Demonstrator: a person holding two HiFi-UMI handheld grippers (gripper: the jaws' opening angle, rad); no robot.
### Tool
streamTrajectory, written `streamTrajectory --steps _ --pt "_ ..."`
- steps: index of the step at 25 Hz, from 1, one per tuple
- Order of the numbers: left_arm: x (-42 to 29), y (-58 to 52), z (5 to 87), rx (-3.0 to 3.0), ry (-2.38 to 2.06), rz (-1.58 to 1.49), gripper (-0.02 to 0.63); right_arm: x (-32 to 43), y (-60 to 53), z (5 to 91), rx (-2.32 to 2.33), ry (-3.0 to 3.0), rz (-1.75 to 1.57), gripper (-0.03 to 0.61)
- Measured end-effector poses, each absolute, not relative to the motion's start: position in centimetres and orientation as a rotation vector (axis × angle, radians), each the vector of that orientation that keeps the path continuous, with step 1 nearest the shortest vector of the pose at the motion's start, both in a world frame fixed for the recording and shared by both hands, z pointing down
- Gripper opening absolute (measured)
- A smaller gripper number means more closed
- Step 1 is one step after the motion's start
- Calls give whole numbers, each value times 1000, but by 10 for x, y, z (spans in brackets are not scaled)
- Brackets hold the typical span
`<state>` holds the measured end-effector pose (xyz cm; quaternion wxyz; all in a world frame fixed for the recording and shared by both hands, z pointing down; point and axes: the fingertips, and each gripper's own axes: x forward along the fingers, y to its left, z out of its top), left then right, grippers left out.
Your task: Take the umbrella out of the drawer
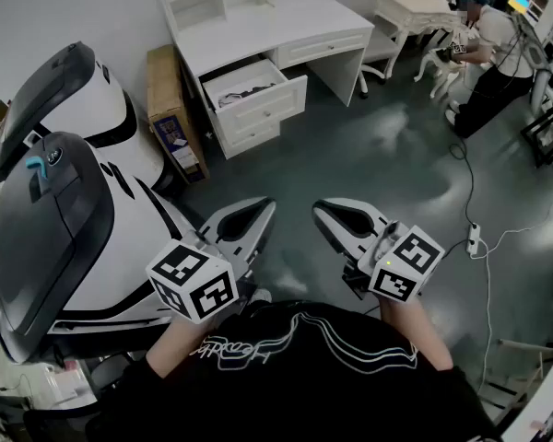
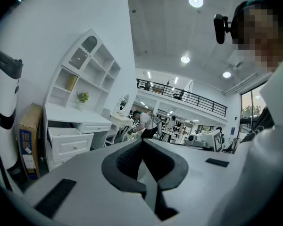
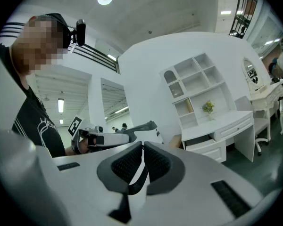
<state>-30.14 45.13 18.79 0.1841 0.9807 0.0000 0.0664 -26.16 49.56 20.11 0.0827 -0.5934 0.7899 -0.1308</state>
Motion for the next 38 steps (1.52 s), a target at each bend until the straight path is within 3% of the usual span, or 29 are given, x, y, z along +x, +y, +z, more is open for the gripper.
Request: streamTrajectory --steps 11,22,30,38 --pt "-287 497 189 2767 3 216 20 -244 530 205 -1735 2382 -433 51" --pt "-261 472 204 2779 10 267 20 -222 503 227 -1716 2378 -454 52" --pt "-224 400 223 2745 9 256 20 -177 432 244 -1763 2345 -493 54" --pt "-158 249 245 2673 -33 288 20 -105 286 261 -1773 2333 -605 54"
